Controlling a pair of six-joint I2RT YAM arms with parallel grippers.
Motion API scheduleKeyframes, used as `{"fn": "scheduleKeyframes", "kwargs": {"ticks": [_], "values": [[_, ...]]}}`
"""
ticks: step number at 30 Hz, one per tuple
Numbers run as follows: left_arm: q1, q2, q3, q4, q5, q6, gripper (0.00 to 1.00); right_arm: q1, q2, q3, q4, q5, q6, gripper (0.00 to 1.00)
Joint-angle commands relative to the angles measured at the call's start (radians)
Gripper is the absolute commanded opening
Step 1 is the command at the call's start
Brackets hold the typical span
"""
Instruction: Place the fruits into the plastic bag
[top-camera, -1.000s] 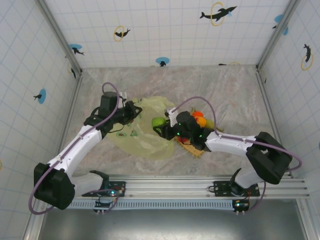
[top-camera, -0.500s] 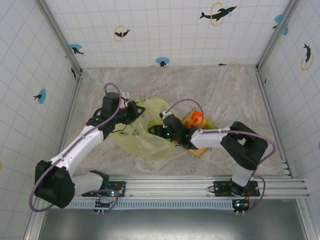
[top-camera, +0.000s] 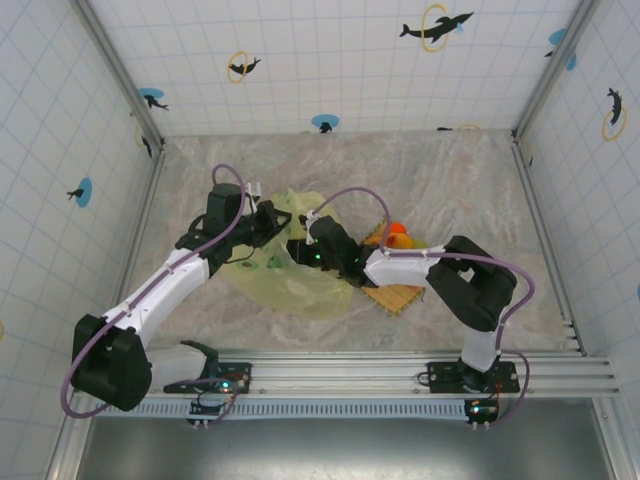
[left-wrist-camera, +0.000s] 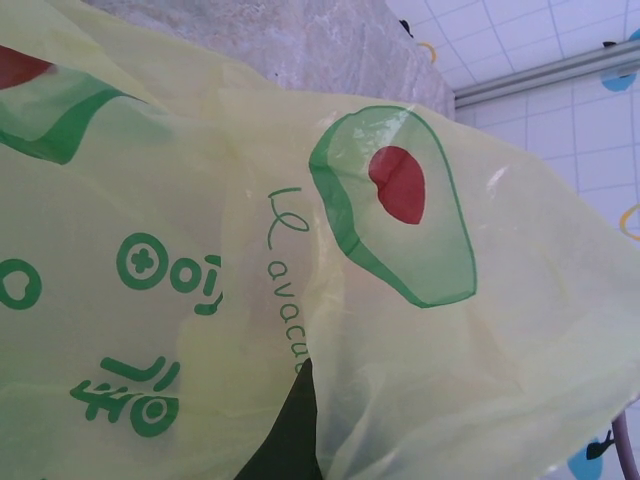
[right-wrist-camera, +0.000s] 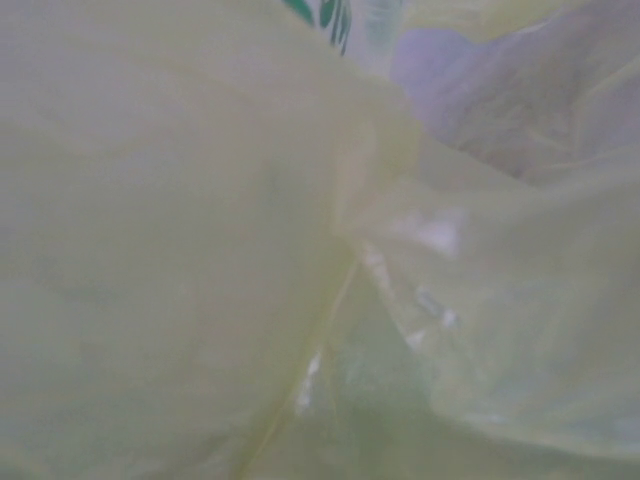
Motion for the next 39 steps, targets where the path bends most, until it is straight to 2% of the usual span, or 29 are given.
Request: {"fn": "scheduleKeyframes", "kwargs": {"ticks": [1, 7, 14, 22, 28, 33, 39], "values": [[-0.008, 0.012, 0.02, 0.005, 0.004, 0.024, 0.0, -0.007, -0.033, -0.008, 0.009, -0.026, -0.037, 0.87], [-0.007, 0.012, 0.039, -0.02, -0.029, 0.055, 0.0, -0.018, -0.12, -0.06, -0.053, -0.027, -0.109, 0.87], [-0.005, 0.017, 0.04, -0.074, -0.128, 0.123, 0.0, -0.034, -0.309, -0.166, -0.194, 0.015, -0.249, 0.85], [-0.007, 0.032, 0.013, -0.067, -0.156, 0.158, 0.0, -0.068, -0.488, -0.266, -0.21, -0.09, -0.323, 0.86], [-0.006, 0.032, 0.014, -0.078, -0.171, 0.179, 0.0, -0.113, -0.615, -0.315, -0.241, -0.1, -0.332, 0.88], [-0.005, 0.032, 0.013, -0.079, -0.189, 0.192, 0.0, -0.15, -0.732, -0.323, -0.405, -0.026, -0.367, 0.88], [-0.006, 0.041, 0.02, -0.078, -0.182, 0.203, 0.0, -0.227, -0.826, -0.307, -0.648, 0.221, -0.399, 0.89]]}}
